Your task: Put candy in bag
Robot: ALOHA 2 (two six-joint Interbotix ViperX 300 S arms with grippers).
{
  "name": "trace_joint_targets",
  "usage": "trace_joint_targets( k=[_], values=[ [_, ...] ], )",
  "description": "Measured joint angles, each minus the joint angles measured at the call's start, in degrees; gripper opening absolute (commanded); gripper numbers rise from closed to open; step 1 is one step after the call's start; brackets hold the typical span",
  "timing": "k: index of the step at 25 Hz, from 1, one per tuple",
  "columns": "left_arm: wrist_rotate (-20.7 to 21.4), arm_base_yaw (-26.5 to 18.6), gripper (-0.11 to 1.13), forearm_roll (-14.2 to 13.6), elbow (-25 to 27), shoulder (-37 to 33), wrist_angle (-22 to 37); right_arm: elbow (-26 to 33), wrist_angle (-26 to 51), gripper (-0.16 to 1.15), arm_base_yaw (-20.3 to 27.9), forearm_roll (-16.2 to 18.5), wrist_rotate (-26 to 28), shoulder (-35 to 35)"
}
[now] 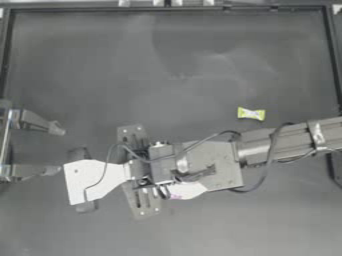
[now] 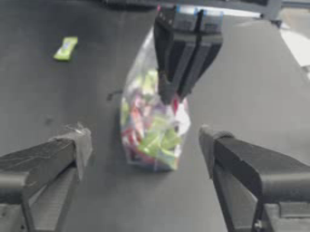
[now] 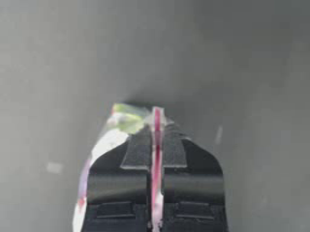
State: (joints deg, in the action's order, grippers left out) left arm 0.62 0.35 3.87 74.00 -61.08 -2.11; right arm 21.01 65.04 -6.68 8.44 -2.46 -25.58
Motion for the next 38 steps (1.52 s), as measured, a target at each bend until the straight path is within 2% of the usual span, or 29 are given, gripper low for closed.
trace_joint_targets(
  k=[11,20,27,31,38],
  values=[
    [0.0,0.0,1.01,0.79,0.26,0.18,-0.09,-4.04,-2.37,0.1,0.0,0.09,0.97,3.87],
    [0.0,1.14,1.01,1.14,0.18,5.45,-3.69,-10.37,-7.73,0.1,0.0,0.18,2.9,8.09],
    [0.0,2.29,1.0,1.23,-2.72,13.71,-7.65,-14.15,-11.34,0.1,0.0,0.35,4.04,10.63],
    [0.0,2.29,1.0,1.23,-4.66,19.51,-9.58,-16.0,-12.83,0.1,0.0,1.67,5.19,11.6],
    [0.09,2.29,1.0,1.23,-8.26,28.56,-14.15,-17.4,-14.33,0.1,0.0,1.76,5.98,12.39]
  ],
)
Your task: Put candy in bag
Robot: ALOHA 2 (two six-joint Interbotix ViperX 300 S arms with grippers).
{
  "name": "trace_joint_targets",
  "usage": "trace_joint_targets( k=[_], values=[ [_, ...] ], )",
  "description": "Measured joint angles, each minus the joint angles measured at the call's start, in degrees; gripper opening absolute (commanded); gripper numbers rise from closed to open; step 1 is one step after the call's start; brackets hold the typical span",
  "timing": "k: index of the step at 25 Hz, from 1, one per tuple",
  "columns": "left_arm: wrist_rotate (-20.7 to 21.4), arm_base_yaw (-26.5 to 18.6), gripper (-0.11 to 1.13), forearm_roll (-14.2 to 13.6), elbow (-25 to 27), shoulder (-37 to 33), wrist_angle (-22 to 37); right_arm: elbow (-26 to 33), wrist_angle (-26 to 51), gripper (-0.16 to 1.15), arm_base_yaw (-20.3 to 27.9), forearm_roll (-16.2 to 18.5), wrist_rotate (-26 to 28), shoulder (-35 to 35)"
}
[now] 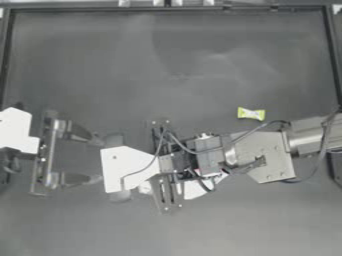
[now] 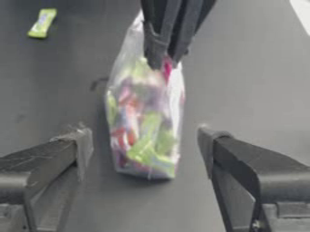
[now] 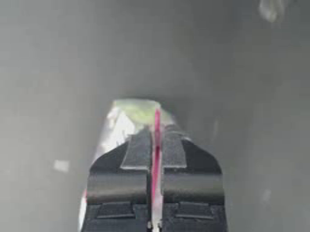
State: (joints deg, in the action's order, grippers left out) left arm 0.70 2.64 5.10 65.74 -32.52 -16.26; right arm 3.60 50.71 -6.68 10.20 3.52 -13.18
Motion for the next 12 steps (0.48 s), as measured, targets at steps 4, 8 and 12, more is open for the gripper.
trace_joint_targets(
  k=[4,8,12],
  values=[
    [0.09,0.0,0.99,0.0,-1.49,3.96,-2.11,-0.53,-0.26,0.1,0.0,0.62,0.97,0.0],
    [0.18,0.35,0.99,0.0,-2.37,7.12,-4.48,-1.23,-0.7,0.1,0.0,2.55,2.9,0.44],
    [0.18,0.88,0.99,0.0,-3.43,8.88,-5.27,-2.02,-1.05,0.1,0.0,3.34,3.78,0.97]
  ],
)
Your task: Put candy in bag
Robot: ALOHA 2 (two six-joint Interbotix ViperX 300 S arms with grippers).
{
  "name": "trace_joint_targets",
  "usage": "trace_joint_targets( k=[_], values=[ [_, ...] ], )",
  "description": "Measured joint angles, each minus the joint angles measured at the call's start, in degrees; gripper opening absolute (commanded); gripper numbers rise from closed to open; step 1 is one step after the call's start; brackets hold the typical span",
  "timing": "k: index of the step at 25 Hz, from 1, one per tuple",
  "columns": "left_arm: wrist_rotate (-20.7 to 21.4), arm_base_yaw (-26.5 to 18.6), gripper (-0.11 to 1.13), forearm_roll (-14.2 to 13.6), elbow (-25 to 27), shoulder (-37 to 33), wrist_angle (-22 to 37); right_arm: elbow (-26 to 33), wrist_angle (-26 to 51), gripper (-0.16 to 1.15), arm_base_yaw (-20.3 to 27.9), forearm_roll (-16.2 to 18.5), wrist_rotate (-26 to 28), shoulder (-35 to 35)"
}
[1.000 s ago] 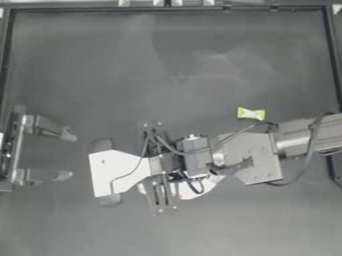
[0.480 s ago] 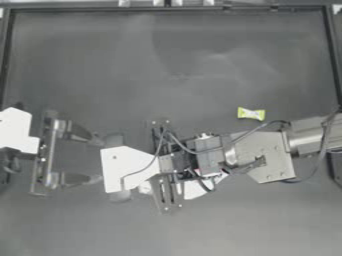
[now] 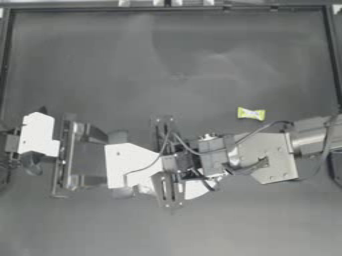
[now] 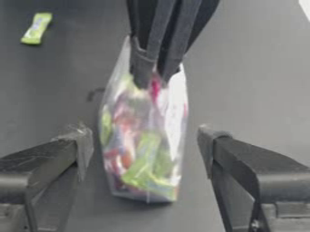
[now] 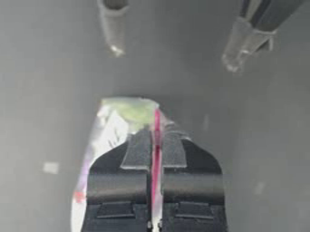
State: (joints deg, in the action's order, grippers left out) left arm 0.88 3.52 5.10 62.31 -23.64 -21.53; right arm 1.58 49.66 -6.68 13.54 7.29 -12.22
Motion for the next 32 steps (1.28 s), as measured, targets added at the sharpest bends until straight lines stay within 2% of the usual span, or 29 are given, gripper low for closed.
trace_joint_targets(
  k=[16,21,32],
  values=[
    [0.26,0.53,0.95,0.0,-4.04,6.94,-0.62,-2.29,-2.81,0.1,0.88,0.09,1.76,0.7],
    [0.26,0.62,0.9,0.0,-5.01,7.82,-0.7,-2.46,-3.16,0.1,0.97,0.18,1.76,0.62],
    [0.35,0.62,0.88,0.0,-5.71,8.61,-0.79,-2.46,-3.69,0.1,0.97,0.18,1.76,0.7]
  ],
)
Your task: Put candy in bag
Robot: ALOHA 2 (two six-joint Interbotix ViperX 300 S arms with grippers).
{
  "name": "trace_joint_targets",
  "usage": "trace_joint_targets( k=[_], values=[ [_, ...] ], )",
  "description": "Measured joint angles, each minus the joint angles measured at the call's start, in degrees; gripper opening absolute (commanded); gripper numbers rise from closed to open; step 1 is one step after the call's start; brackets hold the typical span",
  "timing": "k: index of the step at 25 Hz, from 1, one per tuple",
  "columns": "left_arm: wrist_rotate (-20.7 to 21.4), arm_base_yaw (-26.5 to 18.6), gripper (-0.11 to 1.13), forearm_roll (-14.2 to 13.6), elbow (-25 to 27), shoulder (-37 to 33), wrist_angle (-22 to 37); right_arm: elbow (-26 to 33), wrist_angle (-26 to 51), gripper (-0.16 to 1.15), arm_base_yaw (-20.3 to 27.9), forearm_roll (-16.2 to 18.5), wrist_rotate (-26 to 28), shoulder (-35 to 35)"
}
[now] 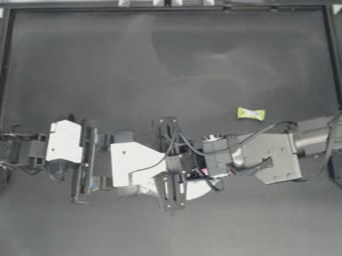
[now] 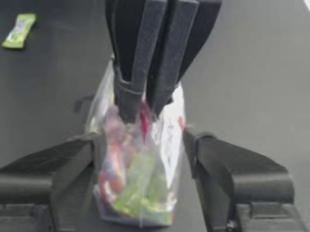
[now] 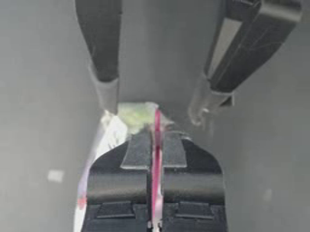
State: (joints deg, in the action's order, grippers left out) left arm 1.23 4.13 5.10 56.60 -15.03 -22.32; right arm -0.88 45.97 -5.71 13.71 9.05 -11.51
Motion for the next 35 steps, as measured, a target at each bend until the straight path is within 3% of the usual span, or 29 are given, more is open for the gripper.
trace_joint_targets(
  k=[6,14,26,35],
  values=[
    [0.0,-0.09,0.87,0.0,-1.05,1.49,-0.09,0.0,-0.26,0.1,0.0,0.09,0.0,0.0],
    [0.0,-0.09,0.66,0.0,-1.32,1.58,0.0,-0.35,-0.53,0.1,0.0,0.09,0.0,0.0],
    [0.0,0.0,0.61,0.0,-1.32,1.58,-0.09,-0.44,-0.62,0.1,-0.09,0.09,0.0,0.0],
    [0.09,0.09,0.32,0.0,-1.23,1.58,-0.09,-0.62,-0.62,0.1,0.0,0.09,0.0,0.0]
  ],
)
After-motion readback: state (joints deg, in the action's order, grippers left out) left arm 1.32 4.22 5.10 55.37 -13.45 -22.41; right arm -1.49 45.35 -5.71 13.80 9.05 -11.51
